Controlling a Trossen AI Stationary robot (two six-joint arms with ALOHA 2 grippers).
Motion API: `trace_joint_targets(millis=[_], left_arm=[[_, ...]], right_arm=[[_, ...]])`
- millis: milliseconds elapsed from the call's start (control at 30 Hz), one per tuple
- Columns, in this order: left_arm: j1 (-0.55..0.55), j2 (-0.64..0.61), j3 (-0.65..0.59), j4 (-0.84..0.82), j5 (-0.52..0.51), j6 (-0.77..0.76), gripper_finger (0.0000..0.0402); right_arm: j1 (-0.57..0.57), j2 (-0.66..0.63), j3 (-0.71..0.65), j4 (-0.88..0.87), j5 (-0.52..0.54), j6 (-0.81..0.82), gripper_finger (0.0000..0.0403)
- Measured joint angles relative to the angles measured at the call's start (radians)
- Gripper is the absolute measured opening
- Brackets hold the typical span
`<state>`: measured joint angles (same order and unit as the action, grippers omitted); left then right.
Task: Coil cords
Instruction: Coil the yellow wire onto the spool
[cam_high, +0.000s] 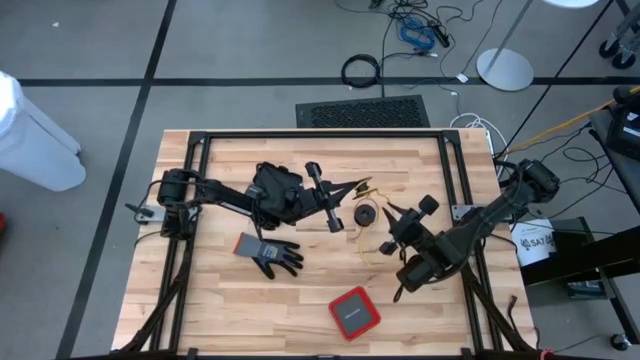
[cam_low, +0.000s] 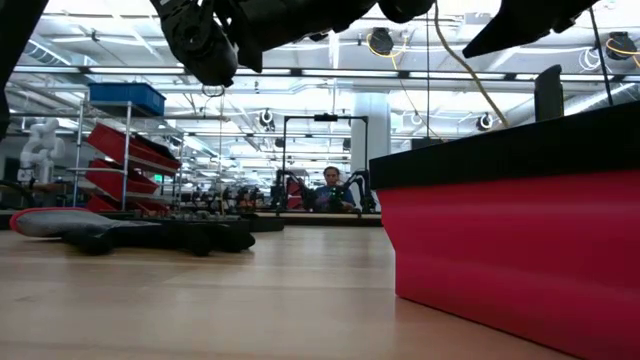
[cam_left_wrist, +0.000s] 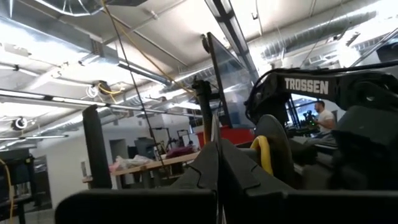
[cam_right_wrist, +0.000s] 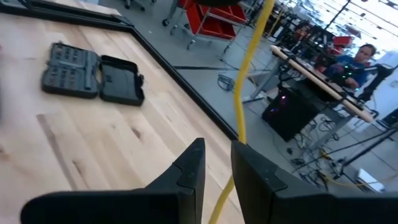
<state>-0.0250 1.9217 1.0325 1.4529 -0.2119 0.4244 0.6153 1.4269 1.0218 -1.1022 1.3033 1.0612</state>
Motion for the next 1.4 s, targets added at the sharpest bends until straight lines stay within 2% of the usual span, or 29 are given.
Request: trace_joint_targets(millis=[767,933,1033,1167,1400], left_arm=[[-0.018,0.0,0.0,-0.004,0.014,0.0,0.0],[-0.018,0.0,0.0,-0.003,0.014,0.001,0.0],[-0.016,0.0,0.0,-0.003,0.013,0.001,0.0],[-0.015,0.0,0.008,-0.005,0.006,0.001,0.0],[-0.015,0.0,0.048,-0.11,0.004,0.039,0.0]], right_arm=[[-0.088,0.0,0.0,-0.032,-0.027,-0.022,0.0063],[-0.098,0.0,0.0,-0.018,-0.028,-0.005,0.0036],[-0.098,0.0,-0.001,0.022,-0.027,-0.028,0.0009],[-0.128,0.007,-0.001,0.106,-0.026,-0.076,0.0005],[-0.205,0.059,-0.001,0.434,-0.05,-0.372,0.0002]])
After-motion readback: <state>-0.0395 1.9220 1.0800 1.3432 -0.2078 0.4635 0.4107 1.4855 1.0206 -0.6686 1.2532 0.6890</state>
